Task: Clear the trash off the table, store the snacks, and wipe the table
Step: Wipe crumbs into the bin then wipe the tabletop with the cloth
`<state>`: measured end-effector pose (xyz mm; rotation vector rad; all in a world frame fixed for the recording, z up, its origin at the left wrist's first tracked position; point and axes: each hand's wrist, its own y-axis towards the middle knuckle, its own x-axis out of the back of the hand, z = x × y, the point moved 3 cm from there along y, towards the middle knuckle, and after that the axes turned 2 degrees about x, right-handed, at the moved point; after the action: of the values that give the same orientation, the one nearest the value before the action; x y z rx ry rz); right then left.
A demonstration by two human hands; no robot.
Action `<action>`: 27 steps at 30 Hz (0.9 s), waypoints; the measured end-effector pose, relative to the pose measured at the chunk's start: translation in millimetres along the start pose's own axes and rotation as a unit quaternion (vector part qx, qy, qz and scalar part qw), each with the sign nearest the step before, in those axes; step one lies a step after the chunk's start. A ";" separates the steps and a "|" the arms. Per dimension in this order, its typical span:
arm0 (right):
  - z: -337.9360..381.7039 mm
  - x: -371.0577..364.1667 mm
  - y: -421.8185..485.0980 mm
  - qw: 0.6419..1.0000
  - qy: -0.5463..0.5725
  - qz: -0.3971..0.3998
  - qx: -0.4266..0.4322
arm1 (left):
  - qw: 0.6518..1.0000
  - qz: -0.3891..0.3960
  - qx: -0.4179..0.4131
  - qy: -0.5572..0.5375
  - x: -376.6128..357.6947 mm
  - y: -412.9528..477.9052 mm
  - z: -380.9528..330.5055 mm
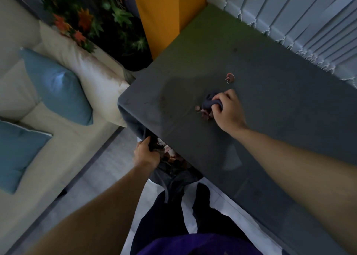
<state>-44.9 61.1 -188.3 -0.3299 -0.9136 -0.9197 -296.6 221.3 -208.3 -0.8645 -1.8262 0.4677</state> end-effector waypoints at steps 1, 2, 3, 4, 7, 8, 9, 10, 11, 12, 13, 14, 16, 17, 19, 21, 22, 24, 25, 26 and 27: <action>0.6 2.4 3.8 1.000 0.007 -0.023 0.001 | 1.000 -0.001 -0.001 -0.001 -0.5 -0.1 -0.2; 1.3 4.4 9.3 0.999 0.010 -0.045 -0.002 | 1.000 -0.001 0.000 -0.003 -0.9 -0.1 -0.2; 0.4 4.0 16.1 0.998 0.007 -0.055 -0.010 | 1.000 -0.002 0.000 -0.006 -1.1 -0.2 0.2; -0.9 2.4 22.8 0.999 -0.002 -0.045 -0.021 | 1.000 -0.001 0.000 -0.008 -1.3 -0.2 0.5; -3.2 -8.7 32.5 0.998 -0.047 0.044 -0.004 | 1.000 0.005 0.003 -0.013 -1.7 0.2 2.5; -2.8 -11.7 32.1 0.996 -0.057 0.065 0.024 | 1.000 0.007 0.006 -0.013 -2.1 0.2 2.6; -0.5 -13.3 29.4 0.994 -0.055 0.081 0.051 | 1.000 0.009 0.007 -0.012 -2.6 -0.1 2.8; 3.2 -13.7 24.4 0.992 -0.045 0.096 0.074 | 1.000 0.012 0.010 -0.011 -3.3 -0.8 3.0; 6.6 -13.3 18.6 0.989 -0.035 0.109 0.095 | 1.000 0.013 0.012 -0.010 -3.8 -2.0 2.8; 9.7 -11.6 12.7 0.987 -0.027 0.110 0.113 | 1.000 0.013 0.013 -0.010 -4.3 -3.2 2.5; 9.9 -9.5 8.2 0.988 -0.022 0.097 0.118 | 1.000 0.012 0.012 -0.009 -4.4 -4.6 2.0; 7.8 -6.6 5.2 0.992 -0.024 0.071 0.105 | 1.000 0.010 0.011 -0.008 -4.3 -6.4 1.3; -2.5 -2.5 2.5 0.997 -0.054 0.029 0.040 | 1.000 0.007 0.012 -0.009 -5.0 -9.3 1.6; -6.7 -2.1 0.4 0.997 -0.072 0.029 0.017 | 1.000 0.005 0.014 -0.010 -5.6 -11.0 2.1; -7.1 -4.7 -8.0 0.994 -0.080 0.062 0.040 | 1.000 0.000 0.018 -0.014 -8.0 -15.5 2.9; 1.5 -6.3 -21.7 0.987 -0.054 0.109 0.104 | 1.000 -0.003 0.018 -0.025 -11.4 -21.8 3.1; 5.7 -5.4 -29.1 0.983 -0.040 0.127 0.129 | 0.999 -0.004 0.019 -0.030 -13.5 -25.1 3.2; 9.2 -1.7 -39.6 0.983 -0.030 0.118 0.139 | 0.999 -0.008 0.021 -0.036 -16.9 -33.1 2.5; 7.9 0.8 -42.0 0.988 -0.033 0.094 0.116 | 0.999 -0.012 0.023 -0.038 -18.1 -36.5 2.8; 4.5 3.0 -43.6 0.994 -0.042 0.068 0.079 | 0.999 -0.017 0.024 -0.040 -19.1 -39.8 3.2; 1.4 4.3 -45.8 0.996 -0.055 0.056 0.043 | 0.999 -0.020 0.025 -0.042 -20.1 -42.9 3.8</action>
<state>-81.0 32.6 -189.7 -0.3575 -1.0222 -0.7622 -310.5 178.1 -194.3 -0.7823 -1.8970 0.5286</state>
